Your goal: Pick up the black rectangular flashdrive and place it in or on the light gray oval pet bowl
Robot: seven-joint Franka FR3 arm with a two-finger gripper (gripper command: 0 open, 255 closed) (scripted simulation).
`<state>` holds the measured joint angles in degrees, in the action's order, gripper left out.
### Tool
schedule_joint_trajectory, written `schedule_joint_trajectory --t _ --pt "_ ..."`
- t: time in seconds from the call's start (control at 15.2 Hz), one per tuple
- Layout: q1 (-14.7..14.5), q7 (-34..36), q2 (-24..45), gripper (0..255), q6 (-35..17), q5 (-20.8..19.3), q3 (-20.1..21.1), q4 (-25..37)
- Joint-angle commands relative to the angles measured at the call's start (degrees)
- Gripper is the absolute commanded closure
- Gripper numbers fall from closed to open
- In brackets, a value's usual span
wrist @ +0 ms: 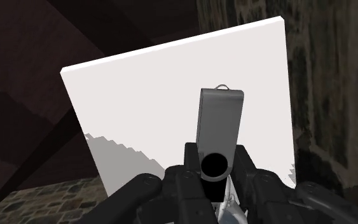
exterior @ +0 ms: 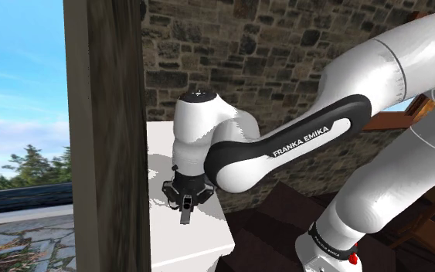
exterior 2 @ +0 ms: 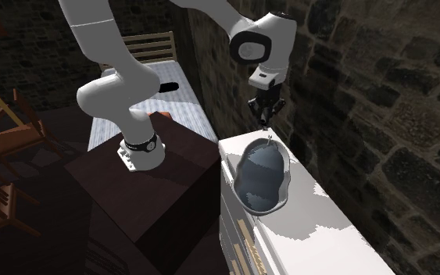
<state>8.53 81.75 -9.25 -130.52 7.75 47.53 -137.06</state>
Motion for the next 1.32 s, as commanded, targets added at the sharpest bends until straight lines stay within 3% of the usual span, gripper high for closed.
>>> schedule_joint_trajectory --t 0.0,0.46,1.25 --pt "-0.4 -1.0 -1.7 255 2.0 1.3 -0.6 0.6" --pt "-1.1 -2.7 -5.1 255 7.3 3.3 -2.2 3.2" --pt "6.7 -18.1 -1.7 255 6.8 -1.3 -12.7 4.4"
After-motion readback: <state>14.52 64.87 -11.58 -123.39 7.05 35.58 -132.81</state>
